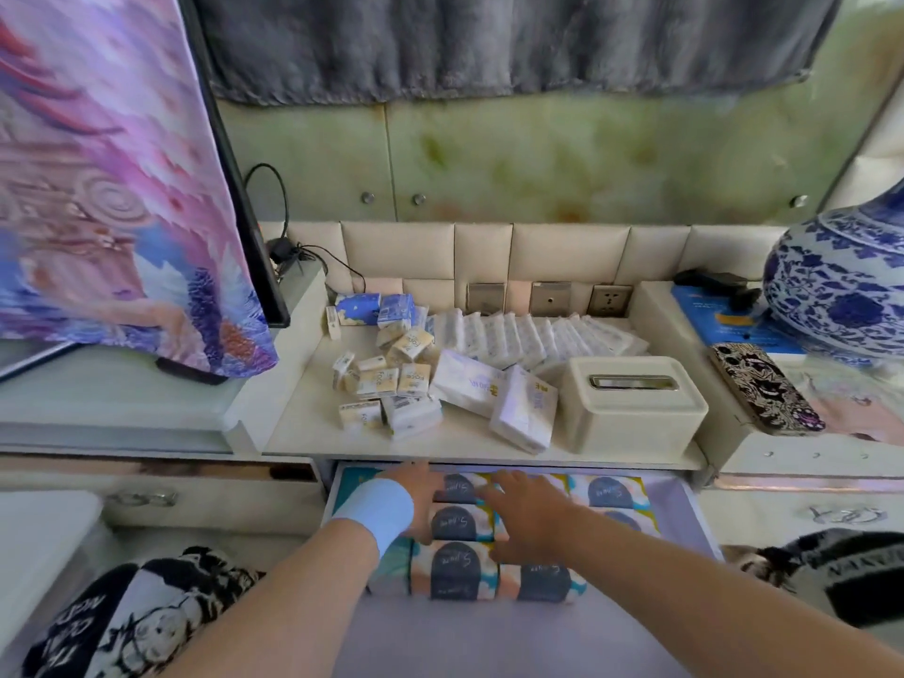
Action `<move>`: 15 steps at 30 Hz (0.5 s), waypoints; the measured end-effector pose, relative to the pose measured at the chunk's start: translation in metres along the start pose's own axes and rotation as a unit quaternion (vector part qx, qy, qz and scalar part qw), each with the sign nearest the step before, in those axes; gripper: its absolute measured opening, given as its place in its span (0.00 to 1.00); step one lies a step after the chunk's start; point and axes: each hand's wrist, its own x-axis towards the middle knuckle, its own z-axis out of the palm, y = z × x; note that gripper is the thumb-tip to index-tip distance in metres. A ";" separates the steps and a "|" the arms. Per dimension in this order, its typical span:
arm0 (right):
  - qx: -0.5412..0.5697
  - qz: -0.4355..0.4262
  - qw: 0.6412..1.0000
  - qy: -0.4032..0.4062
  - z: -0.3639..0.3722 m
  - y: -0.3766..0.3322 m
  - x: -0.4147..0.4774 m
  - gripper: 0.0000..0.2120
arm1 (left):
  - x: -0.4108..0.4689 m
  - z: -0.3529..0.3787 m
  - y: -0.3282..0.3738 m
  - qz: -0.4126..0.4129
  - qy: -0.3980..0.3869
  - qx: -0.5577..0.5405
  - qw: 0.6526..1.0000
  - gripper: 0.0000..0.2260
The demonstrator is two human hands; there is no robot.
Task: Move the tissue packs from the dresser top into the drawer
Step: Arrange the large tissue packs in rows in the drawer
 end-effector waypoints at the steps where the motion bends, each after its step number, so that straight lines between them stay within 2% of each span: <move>1: -0.010 -0.008 1.000 -0.005 0.009 -0.006 0.002 0.41 | -0.002 0.010 -0.002 -0.007 -0.018 0.012 1.000 0.33; 6: -0.039 -0.024 0.999 -0.010 0.041 -0.021 0.017 0.43 | 0.000 0.050 -0.014 -0.008 -0.023 0.082 0.996 0.45; 10: -0.033 -0.016 0.999 -0.001 0.052 -0.015 0.022 0.41 | 0.007 0.058 -0.019 0.020 0.028 0.128 0.991 0.44; 15: -0.018 -0.024 1.000 -0.004 0.051 -0.004 0.021 0.44 | 0.016 0.048 -0.008 0.041 0.057 0.144 0.987 0.42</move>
